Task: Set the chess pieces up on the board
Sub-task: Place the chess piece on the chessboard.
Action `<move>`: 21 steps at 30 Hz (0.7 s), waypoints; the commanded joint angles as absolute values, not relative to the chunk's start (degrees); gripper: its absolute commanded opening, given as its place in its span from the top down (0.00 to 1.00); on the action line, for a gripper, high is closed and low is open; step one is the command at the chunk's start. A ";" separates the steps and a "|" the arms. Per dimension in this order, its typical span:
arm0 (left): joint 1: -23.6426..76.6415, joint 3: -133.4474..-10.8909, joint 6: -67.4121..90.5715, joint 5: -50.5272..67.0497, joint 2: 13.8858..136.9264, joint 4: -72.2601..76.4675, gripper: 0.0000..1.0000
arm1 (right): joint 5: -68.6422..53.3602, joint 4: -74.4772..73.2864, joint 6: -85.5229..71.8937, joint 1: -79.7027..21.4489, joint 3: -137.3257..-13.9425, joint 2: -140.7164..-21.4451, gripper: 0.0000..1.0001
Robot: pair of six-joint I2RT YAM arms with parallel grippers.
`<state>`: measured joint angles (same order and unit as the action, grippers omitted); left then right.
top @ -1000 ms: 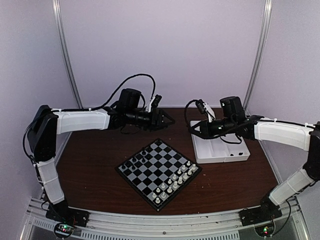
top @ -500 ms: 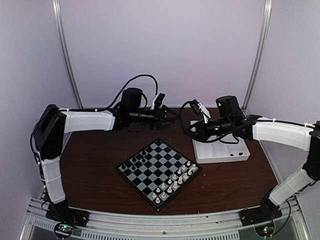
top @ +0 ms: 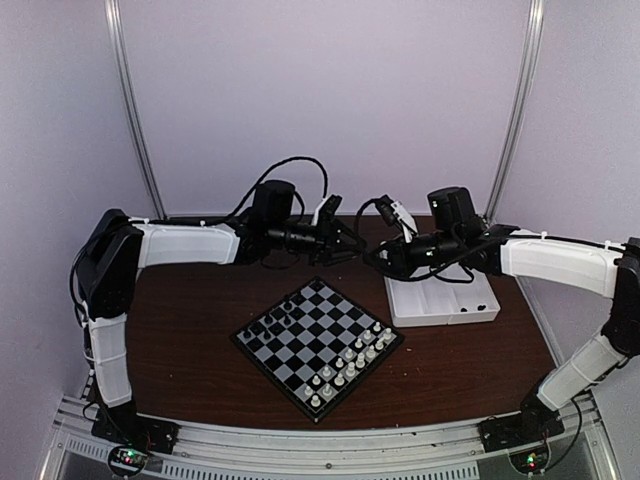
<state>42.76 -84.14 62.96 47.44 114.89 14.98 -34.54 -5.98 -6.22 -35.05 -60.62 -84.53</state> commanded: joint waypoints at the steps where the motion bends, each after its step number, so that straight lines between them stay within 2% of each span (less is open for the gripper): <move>1: 42.95 -86.20 63.00 49.26 115.39 16.86 0.61 | -34.28 -6.14 -5.46 -35.59 -62.27 -85.12 0.87; 3: 42.93 -86.18 63.09 49.37 115.44 17.02 0.62 | -34.28 -6.31 -5.41 -35.54 -62.39 -85.28 0.86; 6: 42.98 -86.22 63.40 49.64 115.59 17.39 0.71 | -34.16 -6.44 -5.36 -35.59 -62.40 -85.25 0.87; 11: 42.98 -86.38 63.48 49.96 115.92 17.20 0.75 | -34.13 -6.47 -5.36 -35.59 -62.36 -85.17 0.87; 13: 42.98 -86.48 63.47 50.10 116.09 17.09 0.81 | -34.12 -6.49 -5.36 -35.56 -62.38 -85.17 0.87; 21: 43.07 -87.31 62.46 50.36 116.48 14.95 0.82 | -34.56 -6.93 -5.15 -35.67 -62.58 -85.25 0.87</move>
<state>42.85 -85.01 63.55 48.88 115.63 14.92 -34.54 -6.68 -5.82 -35.07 -60.82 -84.84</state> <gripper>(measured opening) 0.178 0.184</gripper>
